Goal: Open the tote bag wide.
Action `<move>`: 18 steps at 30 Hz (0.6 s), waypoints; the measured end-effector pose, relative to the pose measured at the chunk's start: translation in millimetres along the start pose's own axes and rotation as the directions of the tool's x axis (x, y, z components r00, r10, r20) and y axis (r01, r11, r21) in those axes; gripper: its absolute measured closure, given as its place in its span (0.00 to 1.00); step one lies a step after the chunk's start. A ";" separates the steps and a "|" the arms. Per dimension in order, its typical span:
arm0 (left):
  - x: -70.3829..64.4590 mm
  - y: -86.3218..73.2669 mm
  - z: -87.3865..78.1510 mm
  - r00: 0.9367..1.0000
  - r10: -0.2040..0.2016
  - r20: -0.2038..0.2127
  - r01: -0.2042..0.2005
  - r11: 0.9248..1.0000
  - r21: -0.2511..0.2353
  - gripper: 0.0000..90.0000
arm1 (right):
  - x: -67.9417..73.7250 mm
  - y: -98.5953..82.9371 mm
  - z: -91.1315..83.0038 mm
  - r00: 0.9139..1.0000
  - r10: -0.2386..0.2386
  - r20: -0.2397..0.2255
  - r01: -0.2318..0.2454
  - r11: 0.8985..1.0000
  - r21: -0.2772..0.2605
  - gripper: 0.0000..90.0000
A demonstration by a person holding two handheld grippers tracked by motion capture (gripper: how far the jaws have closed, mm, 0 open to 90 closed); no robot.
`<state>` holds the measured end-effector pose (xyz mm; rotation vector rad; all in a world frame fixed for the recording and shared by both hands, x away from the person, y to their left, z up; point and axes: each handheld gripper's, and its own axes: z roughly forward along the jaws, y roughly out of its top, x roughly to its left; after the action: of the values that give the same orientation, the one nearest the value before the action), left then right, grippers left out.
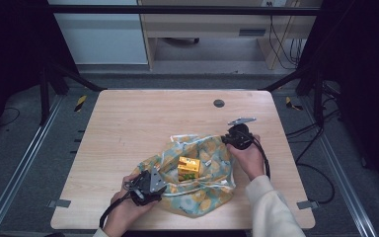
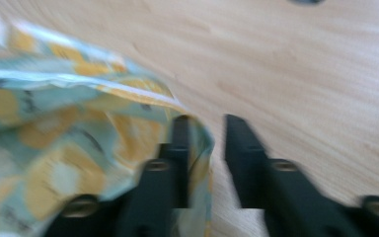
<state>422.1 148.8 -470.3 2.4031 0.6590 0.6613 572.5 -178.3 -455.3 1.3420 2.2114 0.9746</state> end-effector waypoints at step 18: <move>85.5 -26.1 -58.2 0.918 -0.390 -0.070 0.359 0.893 -0.270 0.16 | 7.1 -39.3 -108.1 0.997 0.014 0.072 0.010 0.947 -0.320 0.08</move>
<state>445.4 239.0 -418.3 1.9375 0.9967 0.6826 477.2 -223.6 -408.9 1.2089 1.8965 1.2047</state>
